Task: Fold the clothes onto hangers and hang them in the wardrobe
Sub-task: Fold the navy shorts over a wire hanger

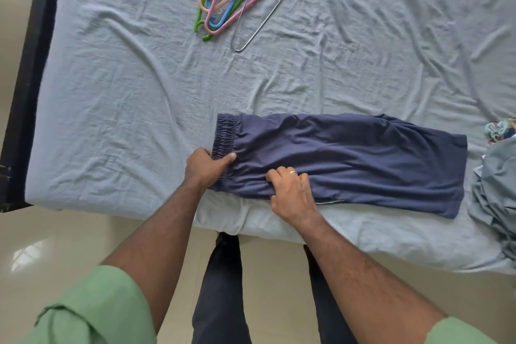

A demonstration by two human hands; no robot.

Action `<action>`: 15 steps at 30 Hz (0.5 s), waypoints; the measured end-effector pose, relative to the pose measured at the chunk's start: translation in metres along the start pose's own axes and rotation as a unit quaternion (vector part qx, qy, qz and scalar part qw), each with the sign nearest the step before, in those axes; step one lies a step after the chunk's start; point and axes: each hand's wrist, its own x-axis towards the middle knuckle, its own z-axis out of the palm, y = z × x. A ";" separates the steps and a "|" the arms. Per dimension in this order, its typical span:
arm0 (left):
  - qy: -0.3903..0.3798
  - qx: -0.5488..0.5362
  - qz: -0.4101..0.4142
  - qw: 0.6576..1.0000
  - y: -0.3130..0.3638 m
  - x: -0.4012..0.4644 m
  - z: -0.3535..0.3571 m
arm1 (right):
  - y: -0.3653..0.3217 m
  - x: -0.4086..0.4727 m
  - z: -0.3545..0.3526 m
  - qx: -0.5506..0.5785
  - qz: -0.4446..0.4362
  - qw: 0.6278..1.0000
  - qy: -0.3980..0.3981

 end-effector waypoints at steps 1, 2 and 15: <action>-0.005 -0.014 0.002 1.000 -0.002 0.003 0.002 | 0.002 0.001 0.000 0.000 -0.003 1.000 -0.004; -0.006 -0.019 0.009 1.000 -0.001 0.002 0.004 | 0.002 0.002 0.000 0.007 -0.008 1.000 -0.005; 0.054 0.018 0.070 0.996 0.012 -0.007 -0.010 | 0.020 0.004 -0.005 0.199 -0.049 0.979 -0.021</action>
